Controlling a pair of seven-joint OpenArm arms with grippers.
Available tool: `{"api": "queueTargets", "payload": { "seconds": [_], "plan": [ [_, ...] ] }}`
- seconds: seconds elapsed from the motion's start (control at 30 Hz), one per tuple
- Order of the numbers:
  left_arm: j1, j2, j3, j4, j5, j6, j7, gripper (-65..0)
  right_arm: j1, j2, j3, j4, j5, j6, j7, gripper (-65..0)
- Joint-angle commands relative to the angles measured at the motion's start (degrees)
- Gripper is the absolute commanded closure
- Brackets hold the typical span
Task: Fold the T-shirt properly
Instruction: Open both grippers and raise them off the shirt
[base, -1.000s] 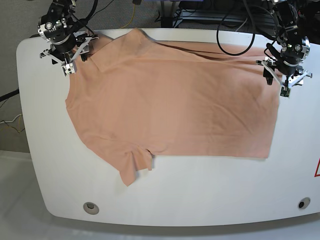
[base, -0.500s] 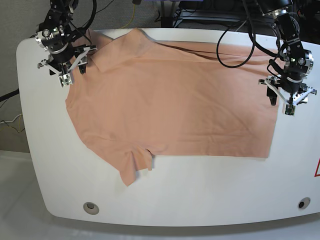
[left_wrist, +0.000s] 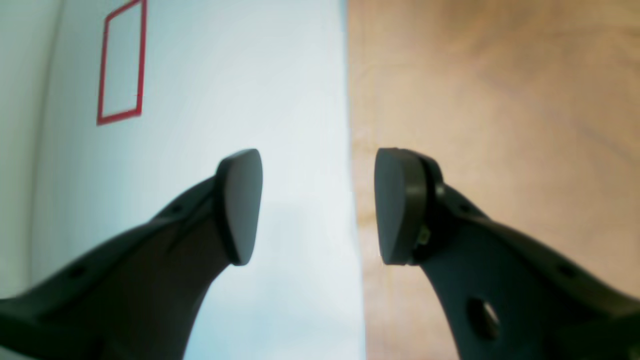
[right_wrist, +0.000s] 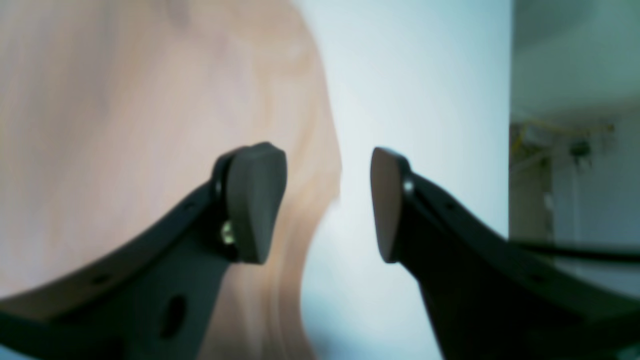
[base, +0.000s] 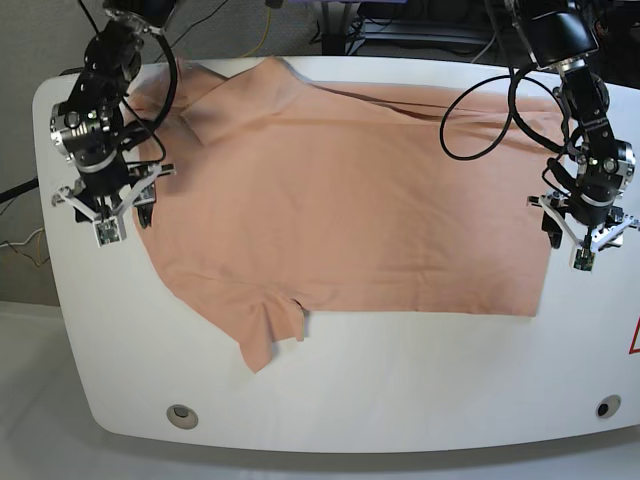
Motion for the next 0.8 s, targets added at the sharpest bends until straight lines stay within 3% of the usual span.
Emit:
{"api": "queueTargets", "payload": {
  "seconds": [0.0, 0.17, 0.27, 0.6, 0.77],
  "plan": [
    [-2.3, -2.4, -0.2, -1.6, 0.4, 0.5, -0.9, -35.8, 3.9, 2.1, 0.1, -1.7, 0.3, -0.5, 0.3, -37.2],
    [-5.2, -3.4, 1.0, -5.9, 0.4, 0.5, -2.9, -50.6, 9.2, 2.9, 0.1, -7.6, 0.3, -0.5, 0.2, -47.9],
    [-6.1, -4.4, 1.3, -8.6, 0.5, 0.5, -5.7, -57.2, 12.5, 3.2, 0.1, -12.1, 0.3, -0.5, 0.4, -48.8],
    [-9.2, -5.3, 1.5, -15.2, 0.3, 0.5, -8.4, -55.4, 21.4, 5.2, 0.0, -30.4, 0.2, -0.6, 5.1, -49.1],
    [-10.5, -5.6, 1.5, -17.2, 0.3, 0.5, -8.6, -55.4, 24.5, 6.8, 0.0, -37.6, 0.2, -0.7, 4.7, -49.1]
  ]
}}
